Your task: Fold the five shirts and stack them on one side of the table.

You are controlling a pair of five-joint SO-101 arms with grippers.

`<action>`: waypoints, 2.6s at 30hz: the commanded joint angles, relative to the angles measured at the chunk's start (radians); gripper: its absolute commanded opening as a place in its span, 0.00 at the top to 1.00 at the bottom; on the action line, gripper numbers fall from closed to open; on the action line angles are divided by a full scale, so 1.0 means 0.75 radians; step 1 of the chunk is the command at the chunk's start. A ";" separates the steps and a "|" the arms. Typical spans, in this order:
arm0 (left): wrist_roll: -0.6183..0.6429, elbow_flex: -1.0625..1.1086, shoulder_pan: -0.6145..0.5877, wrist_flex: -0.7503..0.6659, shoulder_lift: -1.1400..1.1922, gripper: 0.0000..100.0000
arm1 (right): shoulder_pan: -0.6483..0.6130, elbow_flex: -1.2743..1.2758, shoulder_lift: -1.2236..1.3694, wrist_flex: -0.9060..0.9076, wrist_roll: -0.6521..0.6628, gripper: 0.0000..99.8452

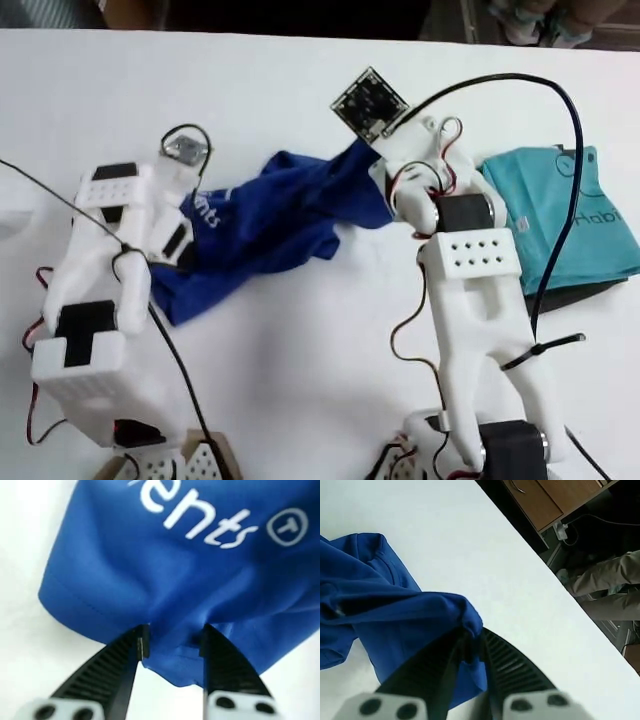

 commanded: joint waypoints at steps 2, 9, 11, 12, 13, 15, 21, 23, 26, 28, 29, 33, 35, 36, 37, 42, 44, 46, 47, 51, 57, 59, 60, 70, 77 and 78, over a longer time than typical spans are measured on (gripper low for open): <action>-0.010 0.005 -0.014 -0.010 -0.076 0.82 | -0.005 -0.037 -0.005 -0.032 0.006 0.98; -0.008 0.013 -0.014 -0.027 -0.076 0.83 | -0.005 -0.037 -0.005 -0.032 0.006 0.98; -0.008 0.013 -0.014 -0.039 -0.076 0.83 | -0.005 -0.037 -0.005 -0.032 0.006 0.98; -0.006 0.011 -0.012 -0.037 -0.076 0.83 | -0.005 -0.037 -0.005 -0.032 0.006 0.98; -0.006 0.007 -0.012 -0.037 -0.076 0.84 | -0.005 -0.037 -0.005 -0.032 0.006 0.98; -0.006 0.003 -0.012 -0.031 -0.078 0.87 | -0.005 -0.037 -0.005 -0.032 0.006 0.98; -0.008 0.013 -0.016 -0.025 -0.080 0.87 | -0.005 -0.037 -0.005 -0.032 0.006 0.98; -0.008 0.005 -0.016 -0.006 -0.080 0.85 | -0.005 -0.037 -0.005 -0.032 0.006 0.98; -0.008 -0.001 -0.014 0.014 -0.090 0.83 | -0.005 -0.037 -0.005 -0.032 0.006 0.98; -0.008 0.001 -0.016 0.023 -0.098 0.83 | -0.005 -0.037 -0.005 -0.032 0.006 0.98; -0.008 0.001 -0.018 0.031 -0.104 0.82 | -0.005 -0.037 -0.005 -0.032 0.006 0.98; -0.010 0.001 -0.070 0.031 -0.149 0.82 | -0.005 -0.037 -0.005 -0.032 0.006 0.98; -0.012 0.001 -0.102 0.031 -0.164 0.82 | -0.005 -0.037 -0.005 -0.032 0.006 0.98; -0.033 0.005 -0.115 0.031 -0.164 0.82 | -0.005 -0.037 -0.005 -0.032 0.006 0.98; -0.059 0.011 -0.119 0.029 -0.164 0.82 | -0.007 -0.037 -0.005 -0.032 0.006 0.98; -0.074 0.015 -0.121 0.031 -0.162 0.82 | -0.007 -0.037 -0.005 -0.032 0.004 0.98; -0.074 0.015 -0.117 0.031 -0.162 0.82 | -0.007 -0.037 -0.005 -0.032 0.004 0.98; -0.074 0.015 -0.117 0.031 -0.162 0.82 | -0.007 -0.037 -0.005 -0.032 0.004 0.98; -0.074 0.015 -0.117 0.029 -0.162 0.82 | -0.007 -0.037 -0.005 -0.032 0.004 0.98; -0.074 0.017 -0.115 0.029 -0.143 0.82 | -0.007 -0.037 -0.005 -0.032 0.004 0.98; -0.074 0.003 -0.115 0.029 -0.008 0.82 | -0.007 -0.037 -0.005 -0.032 0.004 0.98; -0.074 0.001 -0.115 0.029 0.002 0.82 | -0.007 -0.037 -0.005 -0.032 0.004 0.98; -0.074 0.001 -0.115 0.029 0.002 0.82 | -0.007 -0.037 -0.005 -0.032 0.004 0.98; -0.074 0.001 -0.115 0.033 -0.092 0.95 | -0.007 -0.037 -0.005 -0.032 0.002 0.98; -0.072 0.001 -0.115 0.039 -0.129 0.97 | -0.007 -0.037 -0.005 -0.032 0.002 0.98; -0.072 0.001 -0.115 0.039 -0.129 0.97 | -0.007 -0.037 -0.005 -0.032 0.002 0.98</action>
